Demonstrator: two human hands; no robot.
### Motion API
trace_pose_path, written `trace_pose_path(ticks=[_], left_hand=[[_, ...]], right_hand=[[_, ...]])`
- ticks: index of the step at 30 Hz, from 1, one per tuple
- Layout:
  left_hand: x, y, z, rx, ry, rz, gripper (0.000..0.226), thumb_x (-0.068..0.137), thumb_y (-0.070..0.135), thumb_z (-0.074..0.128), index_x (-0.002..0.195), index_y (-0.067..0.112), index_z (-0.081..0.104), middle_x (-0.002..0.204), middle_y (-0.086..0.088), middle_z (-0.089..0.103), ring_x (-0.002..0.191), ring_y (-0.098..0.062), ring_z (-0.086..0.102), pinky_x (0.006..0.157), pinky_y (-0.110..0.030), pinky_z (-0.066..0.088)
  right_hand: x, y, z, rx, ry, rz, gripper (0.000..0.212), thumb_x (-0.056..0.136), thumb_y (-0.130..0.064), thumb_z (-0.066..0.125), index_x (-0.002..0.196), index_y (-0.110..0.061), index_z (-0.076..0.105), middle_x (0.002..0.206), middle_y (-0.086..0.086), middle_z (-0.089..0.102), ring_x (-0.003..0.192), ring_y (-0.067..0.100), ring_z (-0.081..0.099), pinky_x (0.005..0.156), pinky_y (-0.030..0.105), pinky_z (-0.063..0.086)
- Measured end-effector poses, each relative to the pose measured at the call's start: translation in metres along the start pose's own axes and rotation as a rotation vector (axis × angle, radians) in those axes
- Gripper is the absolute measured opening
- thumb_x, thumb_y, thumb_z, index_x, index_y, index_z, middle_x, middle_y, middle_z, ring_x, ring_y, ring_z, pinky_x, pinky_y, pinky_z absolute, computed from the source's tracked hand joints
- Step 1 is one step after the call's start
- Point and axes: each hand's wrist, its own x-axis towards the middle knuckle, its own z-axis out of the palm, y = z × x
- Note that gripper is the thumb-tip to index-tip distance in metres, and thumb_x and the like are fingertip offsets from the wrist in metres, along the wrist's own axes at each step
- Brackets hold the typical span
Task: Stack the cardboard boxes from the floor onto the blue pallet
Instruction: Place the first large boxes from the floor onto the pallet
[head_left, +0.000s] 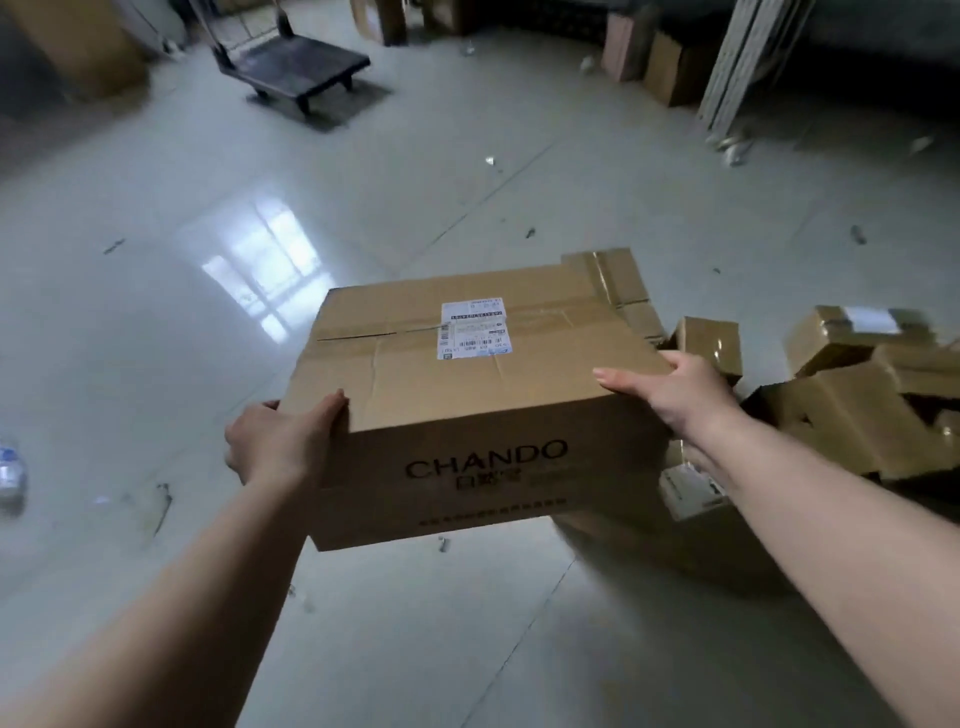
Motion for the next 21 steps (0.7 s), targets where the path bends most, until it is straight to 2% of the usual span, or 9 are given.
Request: trace_pose_path(ticks=[2, 4, 6, 8, 10, 12, 15, 17, 21], left_hand=[[-0.025, 0.077, -0.022, -0.076, -0.038, 0.093, 0.059, 0.066, 0.045, 0.073, 0.103, -0.001, 0.067, 0.101, -0.022, 0.068, 0.094, -0.04, 0.062, 0.089, -0.051, 0.05], [-0.057, 0.151, -0.046, -0.171, -0.092, 0.149, 0.054, 0.065, 0.043, 0.074, 0.101, 0.004, 0.069, 0.096, -0.019, 0.069, 0.09, -0.038, 0.064, 0.087, -0.051, 0.052], [-0.096, 0.223, -0.069, -0.259, -0.174, 0.206, 0.046, 0.064, 0.042, 0.075, 0.096, 0.009, 0.069, 0.093, -0.015, 0.07, 0.088, -0.035, 0.064, 0.085, -0.051, 0.052], [-0.143, 0.295, -0.093, -0.314, -0.262, 0.261, 0.041, 0.063, 0.04, 0.077, 0.091, 0.012, 0.068, 0.092, -0.014, 0.07, 0.089, -0.034, 0.065, 0.086, -0.051, 0.052], [-0.195, 0.364, -0.117, -0.373, -0.35, 0.3, 0.046, 0.061, 0.037, 0.079, 0.096, 0.01, 0.067, 0.097, -0.015, 0.069, 0.093, -0.034, 0.065, 0.089, -0.05, 0.052], [-0.253, 0.423, -0.139, -0.423, -0.452, 0.344, 0.063, 0.058, 0.035, 0.082, 0.112, 0.007, 0.064, 0.105, -0.015, 0.068, 0.098, -0.032, 0.064, 0.091, -0.047, 0.051], [-0.342, 0.498, -0.167, -0.483, -0.584, 0.452, 0.069, 0.058, 0.034, 0.083, 0.12, 0.013, 0.061, 0.107, -0.009, 0.067, 0.097, -0.027, 0.065, 0.09, -0.042, 0.052], [-0.4, 0.535, -0.181, -0.522, -0.664, 0.532, 0.072, 0.06, 0.035, 0.082, 0.124, 0.014, 0.058, 0.105, -0.005, 0.064, 0.094, -0.024, 0.064, 0.088, -0.039, 0.053], [-0.502, 0.581, -0.194, -0.549, -0.785, 0.708, 0.066, 0.065, 0.039, 0.078, 0.122, 0.013, 0.058, 0.095, -0.002, 0.062, 0.079, -0.018, 0.061, 0.074, -0.034, 0.052]], right_hand=[[-0.014, -0.06, -0.055, 0.021, 0.096, -0.041, 0.1, 0.052, -0.048, 0.083, 0.135, -0.008, 0.041, 0.129, 0.013, 0.054, 0.112, 0.029, 0.052, 0.095, 0.042, 0.045], [-0.035, -0.118, -0.116, 0.036, 0.191, -0.088, 0.103, 0.051, -0.052, 0.082, 0.134, -0.007, 0.042, 0.128, 0.013, 0.054, 0.113, 0.029, 0.052, 0.096, 0.039, 0.043], [-0.061, -0.171, -0.18, 0.077, 0.279, -0.117, 0.098, 0.051, -0.053, 0.08, 0.132, -0.009, 0.046, 0.119, 0.009, 0.059, 0.108, 0.028, 0.054, 0.092, 0.038, 0.044], [-0.099, -0.22, -0.247, 0.147, 0.366, -0.138, 0.089, 0.052, -0.052, 0.081, 0.125, -0.011, 0.053, 0.096, 0.002, 0.062, 0.094, 0.025, 0.057, 0.082, 0.037, 0.048], [-0.145, -0.259, -0.314, 0.211, 0.427, -0.157, 0.071, 0.052, -0.052, 0.08, 0.11, -0.016, 0.062, 0.087, -0.001, 0.062, 0.084, 0.02, 0.06, 0.073, 0.033, 0.05], [-0.197, -0.289, -0.378, 0.227, 0.491, -0.152, 0.054, 0.051, -0.055, 0.079, 0.091, -0.022, 0.064, 0.089, 0.001, 0.067, 0.081, 0.019, 0.063, 0.067, 0.032, 0.051], [-0.276, -0.321, -0.472, 0.284, 0.622, -0.159, 0.055, 0.045, -0.056, 0.08, 0.082, -0.019, 0.065, 0.089, 0.004, 0.069, 0.085, 0.025, 0.065, 0.08, 0.044, 0.054], [-0.331, -0.335, -0.527, 0.303, 0.736, -0.189, 0.044, 0.045, -0.054, 0.081, 0.07, -0.023, 0.061, 0.082, 0.001, 0.067, 0.081, 0.024, 0.065, 0.08, 0.045, 0.054], [-0.429, -0.347, -0.607, 0.372, 0.913, -0.239, 0.04, 0.048, -0.048, 0.084, 0.074, -0.025, 0.065, 0.083, 0.0, 0.068, 0.077, 0.023, 0.065, 0.065, 0.035, 0.052]])
